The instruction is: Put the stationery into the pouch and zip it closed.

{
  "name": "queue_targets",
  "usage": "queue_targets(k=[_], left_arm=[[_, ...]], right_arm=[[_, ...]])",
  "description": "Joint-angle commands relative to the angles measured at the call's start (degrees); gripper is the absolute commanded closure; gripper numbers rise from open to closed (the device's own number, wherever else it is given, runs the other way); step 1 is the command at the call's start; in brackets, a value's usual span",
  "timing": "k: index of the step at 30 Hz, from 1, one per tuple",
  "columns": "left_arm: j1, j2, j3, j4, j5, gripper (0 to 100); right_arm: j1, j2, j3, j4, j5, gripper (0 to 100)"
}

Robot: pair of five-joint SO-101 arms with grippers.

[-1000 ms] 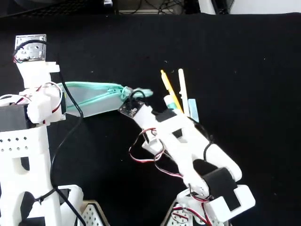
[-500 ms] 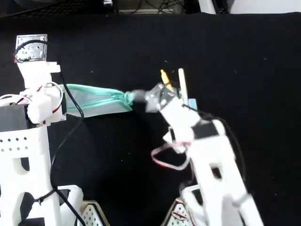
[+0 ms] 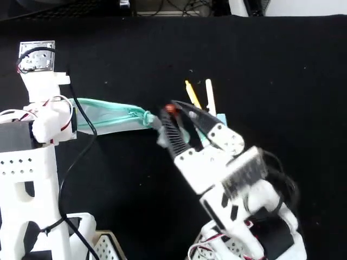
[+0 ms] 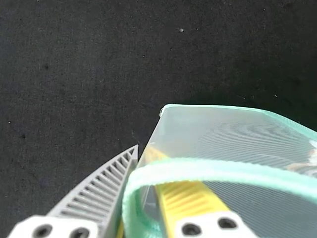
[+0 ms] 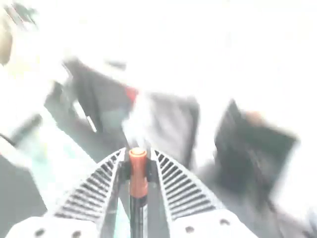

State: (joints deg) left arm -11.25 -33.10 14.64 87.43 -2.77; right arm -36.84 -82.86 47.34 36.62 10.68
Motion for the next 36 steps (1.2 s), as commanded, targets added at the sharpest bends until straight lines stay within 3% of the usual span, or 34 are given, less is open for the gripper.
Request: queue_targets(k=[1,4,14,23,36], left_arm=[[0.40,0.44,1.54,-0.62,-0.35,97],[0.40,0.44,1.54,-0.62,-0.35,97],[0.40,0.44,1.63,-0.62,-0.44,97],[0.40,0.44,1.63,-0.53,-0.44,97],[0.31,0.44,1.63,-0.18,-0.44,97]], right_arm=[[-8.97,5.32,-3.03,-14.95,-0.79,98.5],[-12.22,9.63,-3.12,-19.87,-0.70,98.5],[-12.75,18.33,-3.65,-35.87,-0.70,98.5],[-12.75,22.81,-13.32,-34.11,-1.14,98.6],[-15.38,29.05,-10.07,-34.11,-1.14,98.6]])
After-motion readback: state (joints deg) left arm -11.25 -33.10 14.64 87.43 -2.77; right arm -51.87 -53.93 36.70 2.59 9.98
